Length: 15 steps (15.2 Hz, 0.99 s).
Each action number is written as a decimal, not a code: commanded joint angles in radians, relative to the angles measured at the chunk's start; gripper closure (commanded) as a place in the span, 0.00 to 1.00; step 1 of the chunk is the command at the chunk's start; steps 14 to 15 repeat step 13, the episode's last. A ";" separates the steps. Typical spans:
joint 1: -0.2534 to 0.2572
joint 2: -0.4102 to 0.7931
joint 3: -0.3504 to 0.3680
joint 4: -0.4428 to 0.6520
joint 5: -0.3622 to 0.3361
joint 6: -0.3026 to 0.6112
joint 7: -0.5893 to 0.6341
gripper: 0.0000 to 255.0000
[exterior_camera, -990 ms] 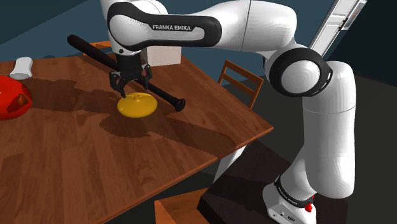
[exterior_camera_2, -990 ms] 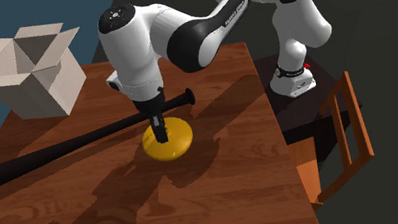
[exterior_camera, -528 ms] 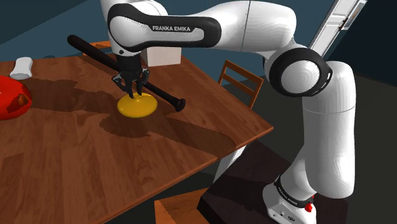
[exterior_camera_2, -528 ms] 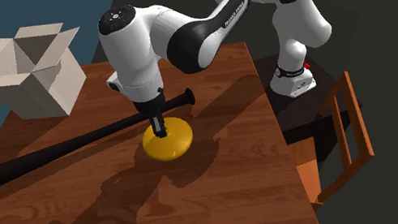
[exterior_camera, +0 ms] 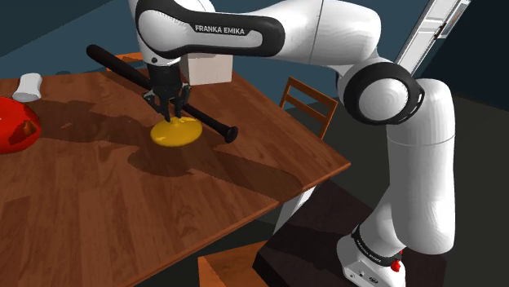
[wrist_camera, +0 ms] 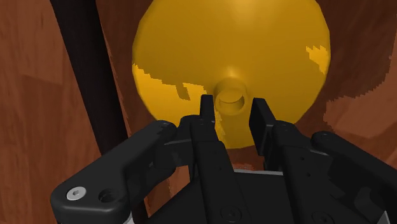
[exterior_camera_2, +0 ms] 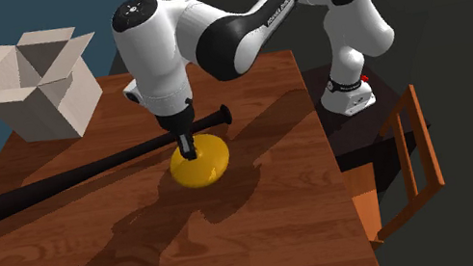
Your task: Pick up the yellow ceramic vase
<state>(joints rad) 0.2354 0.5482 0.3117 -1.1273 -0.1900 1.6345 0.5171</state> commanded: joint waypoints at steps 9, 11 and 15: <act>0.038 0.065 -0.005 0.245 -0.015 -0.178 -0.012 1.00; 0.052 0.092 -0.008 0.320 -0.021 -0.225 -0.016 1.00; 0.053 0.094 -0.008 0.326 -0.021 -0.229 -0.016 1.00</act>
